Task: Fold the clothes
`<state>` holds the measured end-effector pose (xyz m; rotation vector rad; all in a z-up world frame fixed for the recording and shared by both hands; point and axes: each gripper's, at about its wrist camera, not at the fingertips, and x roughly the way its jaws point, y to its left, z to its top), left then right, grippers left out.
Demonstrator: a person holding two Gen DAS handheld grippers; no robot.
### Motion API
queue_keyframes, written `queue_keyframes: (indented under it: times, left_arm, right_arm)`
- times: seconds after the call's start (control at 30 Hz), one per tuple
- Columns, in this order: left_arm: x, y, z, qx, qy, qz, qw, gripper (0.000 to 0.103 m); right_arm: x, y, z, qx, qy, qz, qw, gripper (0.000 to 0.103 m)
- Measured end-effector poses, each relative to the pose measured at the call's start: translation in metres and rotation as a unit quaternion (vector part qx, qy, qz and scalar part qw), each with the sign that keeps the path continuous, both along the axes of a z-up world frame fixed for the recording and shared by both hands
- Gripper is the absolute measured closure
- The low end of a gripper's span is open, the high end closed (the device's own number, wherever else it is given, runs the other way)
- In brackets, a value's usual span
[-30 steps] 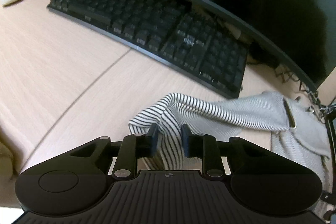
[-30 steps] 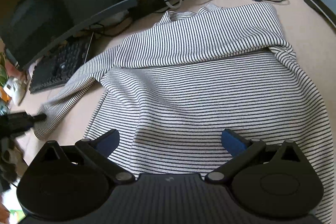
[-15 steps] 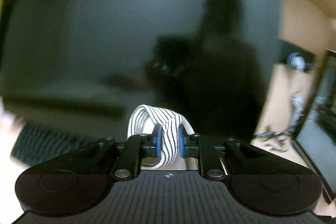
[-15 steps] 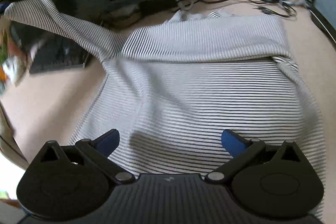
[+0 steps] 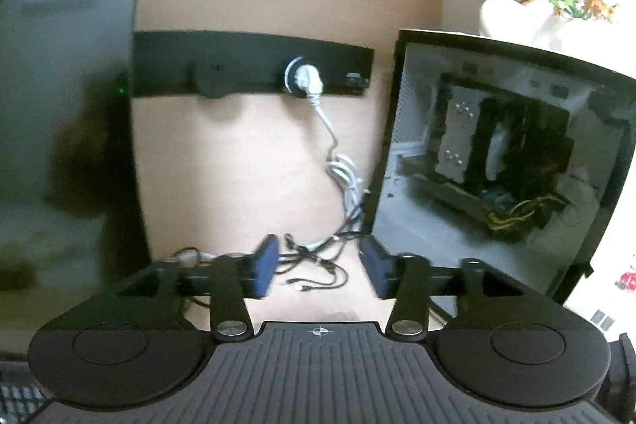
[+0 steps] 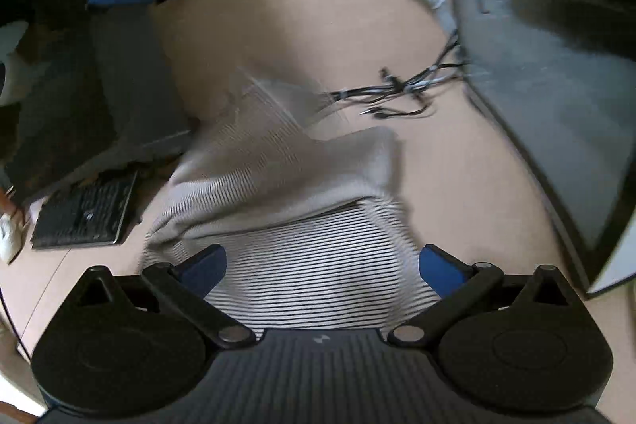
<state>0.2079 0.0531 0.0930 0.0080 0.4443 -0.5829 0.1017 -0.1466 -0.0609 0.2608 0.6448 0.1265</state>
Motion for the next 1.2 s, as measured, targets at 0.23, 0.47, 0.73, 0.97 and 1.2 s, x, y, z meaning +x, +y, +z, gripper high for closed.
queue_keyframes:
  times: [0.23, 0.47, 0.73, 0.97, 1.2]
  left_arm:
    - [0.007, 0.038, -0.042, -0.006, 0.086, 0.079, 0.9931, 0.029]
    - [-0.021, 0.059, -0.123, 0.017, 0.223, 0.097, 0.9698, 0.013]
    - [-0.042, 0.076, -0.16, -0.003, 0.288, 0.122, 0.9499, 0.008]
    - [-0.039, 0.084, -0.152, -0.012, 0.278, 0.132, 0.9514, 0.006]
    - [-0.027, 0.079, -0.143, -0.003, 0.263, 0.126, 0.9566, 0.006]
  right_arm:
    - [0.015, -0.02, 0.003, -0.016, -0.008, -0.014, 1.0, 0.0]
    - [0.076, 0.003, 0.001, -0.131, -0.03, 0.061, 0.989, 0.028]
    - [0.128, 0.028, 0.001, -0.132, -0.003, 0.152, 0.98, 0.098]
    - [0.153, -0.031, 0.065, 0.032, -0.019, 0.074, 0.997, 0.099]
    - [0.151, -0.042, 0.001, -0.099, 0.065, -0.027, 0.993, 0.087]
